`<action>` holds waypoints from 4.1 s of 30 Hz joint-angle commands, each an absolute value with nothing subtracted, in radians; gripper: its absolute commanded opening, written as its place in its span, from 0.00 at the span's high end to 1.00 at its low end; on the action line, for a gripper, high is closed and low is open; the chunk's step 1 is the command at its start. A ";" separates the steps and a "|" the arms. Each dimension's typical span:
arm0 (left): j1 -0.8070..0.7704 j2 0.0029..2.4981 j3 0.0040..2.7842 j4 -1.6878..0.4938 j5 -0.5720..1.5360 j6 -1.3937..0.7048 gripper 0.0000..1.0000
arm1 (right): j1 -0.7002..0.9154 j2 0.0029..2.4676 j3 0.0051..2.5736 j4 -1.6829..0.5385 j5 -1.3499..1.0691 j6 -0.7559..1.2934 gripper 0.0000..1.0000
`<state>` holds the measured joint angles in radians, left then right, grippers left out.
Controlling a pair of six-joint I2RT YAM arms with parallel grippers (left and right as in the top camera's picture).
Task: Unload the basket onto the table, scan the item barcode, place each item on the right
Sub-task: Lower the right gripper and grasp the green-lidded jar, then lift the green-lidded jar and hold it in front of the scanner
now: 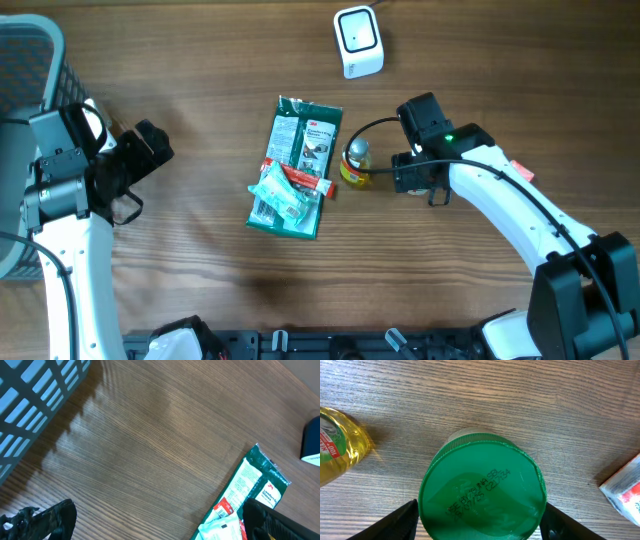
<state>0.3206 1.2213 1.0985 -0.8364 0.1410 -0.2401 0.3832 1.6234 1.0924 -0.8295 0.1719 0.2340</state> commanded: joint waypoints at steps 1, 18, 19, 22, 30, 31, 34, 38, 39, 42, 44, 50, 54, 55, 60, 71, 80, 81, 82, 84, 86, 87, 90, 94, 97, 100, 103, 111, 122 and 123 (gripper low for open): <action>0.318 1.221 1.100 -0.834 0.152 -0.220 0.00 | 0.382 1.629 1.123 -0.858 0.157 0.246 0.21; 0.318 1.221 1.100 -0.834 0.152 -0.220 0.00 | 0.244 1.613 1.185 -1.039 -0.061 0.292 0.00; 0.318 1.221 1.100 -0.834 0.152 -0.220 0.00 | 0.244 1.613 1.170 -1.028 -0.061 0.292 0.00; 0.318 1.221 1.100 -0.834 0.152 -0.220 0.00 | 0.244 1.613 1.134 -0.995 -0.061 0.292 0.00; 0.318 1.221 1.100 -0.834 0.152 -0.220 0.00 | 0.244 1.613 1.111 -0.961 -0.061 0.370 0.00; 0.318 1.221 1.100 -0.834 0.152 -0.220 0.00 | 0.244 1.613 1.094 -0.940 -0.061 0.370 0.00; 0.318 1.221 1.100 -0.834 0.152 -0.220 0.00 | 0.244 1.612 1.066 -0.881 -0.061 0.340 0.00; 0.318 1.221 1.100 -0.834 0.152 -0.220 0.00 | 0.244 1.612 1.169 -0.958 -0.068 0.310 0.00; 0.318 1.221 1.100 -0.834 0.152 -0.220 0.00 | 0.244 1.610 1.203 -0.986 -0.068 0.302 0.00; 0.318 1.221 1.100 -0.834 0.152 -0.220 0.00 | 0.244 1.609 1.244 -1.026 -0.087 0.288 0.00; 0.318 1.221 1.100 -0.834 0.152 -0.220 0.00 | 0.244 1.611 1.243 -1.030 -0.087 0.288 0.00; 0.318 1.221 1.100 -0.834 0.152 -0.220 0.00 | 0.244 1.611 1.243 -1.037 -0.106 0.291 0.00; 0.318 1.221 1.100 -0.834 0.152 -0.220 0.00 | 0.244 1.612 1.239 -1.037 -0.106 0.291 0.00; 0.318 1.221 1.100 -0.834 0.152 -0.220 0.00 | 0.244 1.612 1.235 -1.038 -0.106 0.292 0.00; 0.318 1.221 1.100 -0.834 0.152 -0.220 0.00 | 0.256 1.613 1.231 -1.044 -0.128 0.325 0.00; 0.318 1.221 1.100 -0.834 0.152 -0.220 0.00 | 0.281 1.614 1.069 -0.759 0.023 0.447 0.10; 0.318 1.221 1.100 -0.834 0.152 -0.220 0.00 | 0.281 1.613 0.997 -0.678 0.027 0.418 0.34; 0.318 1.221 1.100 -0.834 0.152 -0.220 0.00 | 0.281 1.613 0.997 -0.667 0.027 0.374 0.38; 0.318 1.221 1.100 -0.834 0.152 -0.220 0.00 | 0.281 1.613 1.002 -0.667 0.027 0.313 0.41; 0.318 1.221 1.100 -0.834 0.152 -0.220 0.00 | 0.281 1.610 1.020 -0.684 0.027 0.247 0.41; 0.318 1.221 1.100 -0.834 0.152 -0.220 0.00 | 0.281 1.610 1.042 -0.702 0.027 0.180 0.37; 0.318 1.221 1.100 -0.834 0.152 -0.220 0.00 | 0.281 1.610 1.044 -0.699 0.027 0.181 0.27; 0.318 1.221 1.100 -0.834 0.152 -0.220 0.00 | 0.281 1.610 1.043 -0.706 0.025 0.360 0.18; 0.318 1.221 1.100 -0.834 0.152 -0.220 0.00 | 0.281 1.614 1.026 -0.722 0.015 0.538 0.16; 0.318 1.221 1.100 -0.834 0.152 -0.220 0.00 | 0.281 1.612 1.023 -0.706 0.028 0.512 0.37; 0.318 1.221 1.100 -0.834 0.152 -0.220 0.00 | 0.280 1.604 1.058 -0.709 0.027 0.442 0.42; 0.318 1.221 1.100 -0.834 0.152 -0.220 0.00 | 0.280 1.567 1.128 -0.790 0.019 0.313 0.47; 0.318 1.221 1.100 -0.834 0.152 -0.220 0.00 | 0.281 1.539 1.639 -1.015 -0.139 -0.030 0.80; 0.318 1.221 1.100 -0.834 0.152 -0.220 0.00 | 0.283 1.780 1.757 -0.498 -0.131 -0.216 0.96; 0.318 1.221 1.100 -0.834 0.152 -0.220 0.00 | 0.283 1.838 1.757 -0.410 -0.132 -0.237 0.96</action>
<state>0.3206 1.2213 1.0985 -0.8349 0.1410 -0.2401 0.2790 1.7119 1.7382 -0.5331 -0.1265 -0.1741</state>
